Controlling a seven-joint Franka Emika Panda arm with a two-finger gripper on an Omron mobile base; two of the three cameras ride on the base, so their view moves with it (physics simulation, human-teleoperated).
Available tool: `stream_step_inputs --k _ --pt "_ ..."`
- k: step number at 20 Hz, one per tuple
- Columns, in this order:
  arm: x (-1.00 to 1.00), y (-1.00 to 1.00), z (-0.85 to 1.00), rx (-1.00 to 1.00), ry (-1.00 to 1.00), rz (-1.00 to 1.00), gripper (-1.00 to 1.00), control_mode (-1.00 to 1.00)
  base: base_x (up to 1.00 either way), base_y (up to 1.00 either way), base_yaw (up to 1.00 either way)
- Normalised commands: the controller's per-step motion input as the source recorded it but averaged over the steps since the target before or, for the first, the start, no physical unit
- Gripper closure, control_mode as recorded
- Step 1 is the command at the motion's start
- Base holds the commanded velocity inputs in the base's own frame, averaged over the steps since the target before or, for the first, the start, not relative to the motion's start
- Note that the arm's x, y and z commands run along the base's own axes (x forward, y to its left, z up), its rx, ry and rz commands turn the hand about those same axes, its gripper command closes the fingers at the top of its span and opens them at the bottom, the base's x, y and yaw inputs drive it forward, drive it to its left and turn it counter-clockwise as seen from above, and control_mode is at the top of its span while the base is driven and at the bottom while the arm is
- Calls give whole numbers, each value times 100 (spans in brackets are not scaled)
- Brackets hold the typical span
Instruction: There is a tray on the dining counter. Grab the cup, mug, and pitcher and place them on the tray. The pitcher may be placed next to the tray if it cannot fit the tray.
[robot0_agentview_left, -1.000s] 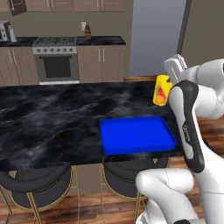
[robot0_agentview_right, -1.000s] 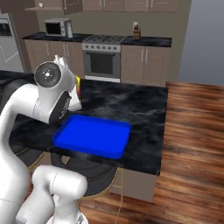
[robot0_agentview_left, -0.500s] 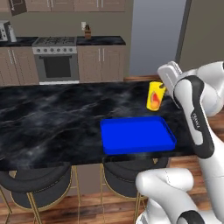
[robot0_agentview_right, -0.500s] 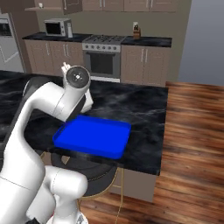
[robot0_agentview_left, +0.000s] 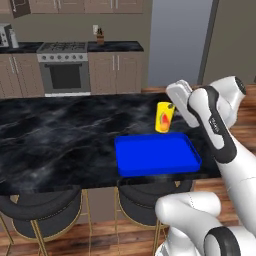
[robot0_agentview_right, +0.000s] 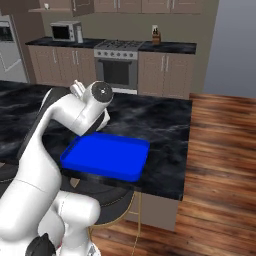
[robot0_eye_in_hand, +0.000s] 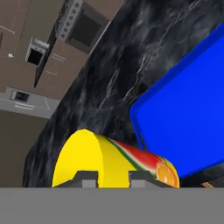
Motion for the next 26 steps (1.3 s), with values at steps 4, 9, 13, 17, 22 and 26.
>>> stream_step_inputs --k 4,9,13,17,22,26 --pt "30 23 -48 0 0 13 100 -100 0 0 0" --pt "21 12 -32 0 0 9 100 -100 0 0 0" --pt "11 14 -35 0 0 7 100 -100 0 0 0" --pt "5 10 -40 -1 0 6 100 -100 0 0 0" --pt "8 6 -31 0 -3 3 100 -100 0 0 0" --pt "23 0 -22 0 -7 0 100 -100 0 0 0"
